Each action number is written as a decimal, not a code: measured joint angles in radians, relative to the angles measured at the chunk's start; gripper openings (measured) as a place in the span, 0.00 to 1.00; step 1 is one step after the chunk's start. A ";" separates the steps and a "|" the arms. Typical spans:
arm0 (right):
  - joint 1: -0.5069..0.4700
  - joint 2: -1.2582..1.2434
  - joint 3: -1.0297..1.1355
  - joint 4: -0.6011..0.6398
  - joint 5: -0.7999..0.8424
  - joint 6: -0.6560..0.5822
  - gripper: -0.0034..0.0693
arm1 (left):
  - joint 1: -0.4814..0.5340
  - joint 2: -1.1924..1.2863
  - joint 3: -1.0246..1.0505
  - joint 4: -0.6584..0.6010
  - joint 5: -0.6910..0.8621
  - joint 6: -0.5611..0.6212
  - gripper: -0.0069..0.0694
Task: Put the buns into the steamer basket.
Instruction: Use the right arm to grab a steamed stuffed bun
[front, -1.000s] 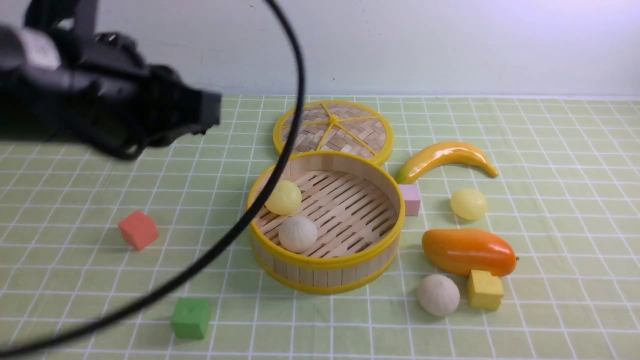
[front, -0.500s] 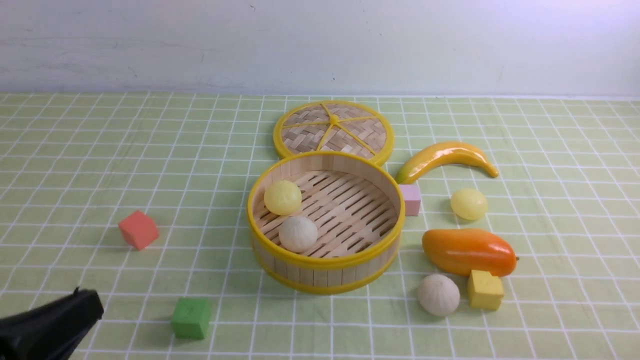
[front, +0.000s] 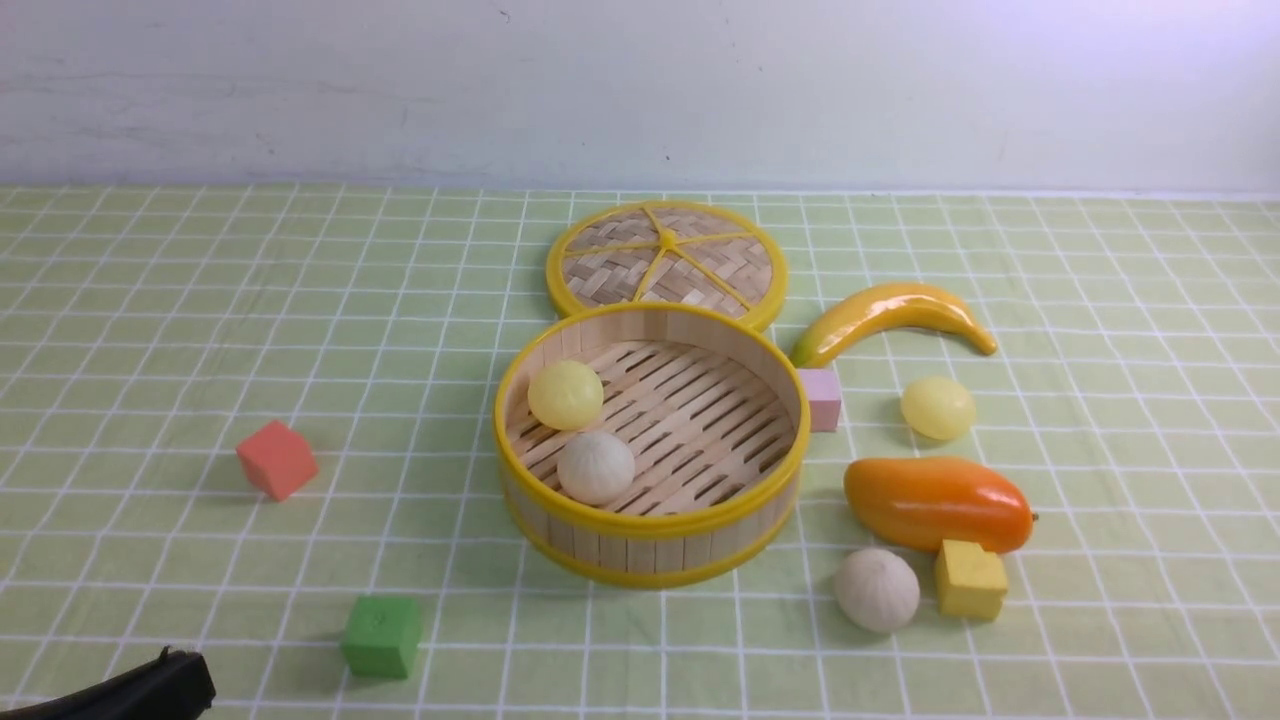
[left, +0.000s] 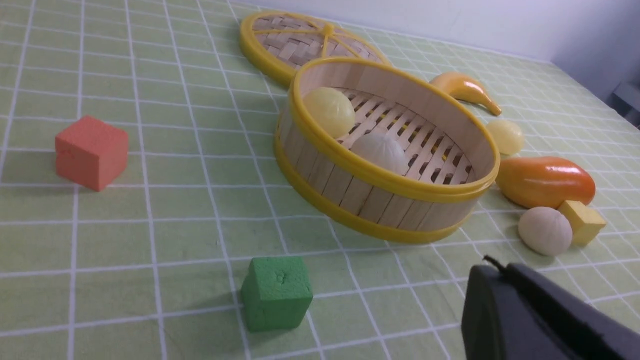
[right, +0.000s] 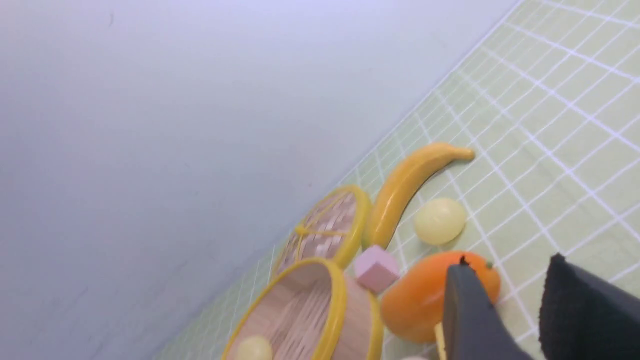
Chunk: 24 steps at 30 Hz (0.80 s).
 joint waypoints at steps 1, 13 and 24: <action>0.007 0.031 -0.036 -0.005 0.044 -0.031 0.31 | 0.000 0.000 0.000 -0.001 0.000 0.000 0.07; 0.055 0.833 -0.668 -0.146 0.703 -0.370 0.05 | 0.000 0.000 0.000 -0.001 0.001 0.000 0.07; 0.440 1.391 -0.867 -0.336 0.573 -0.281 0.10 | 0.000 0.000 0.000 -0.001 0.001 0.000 0.07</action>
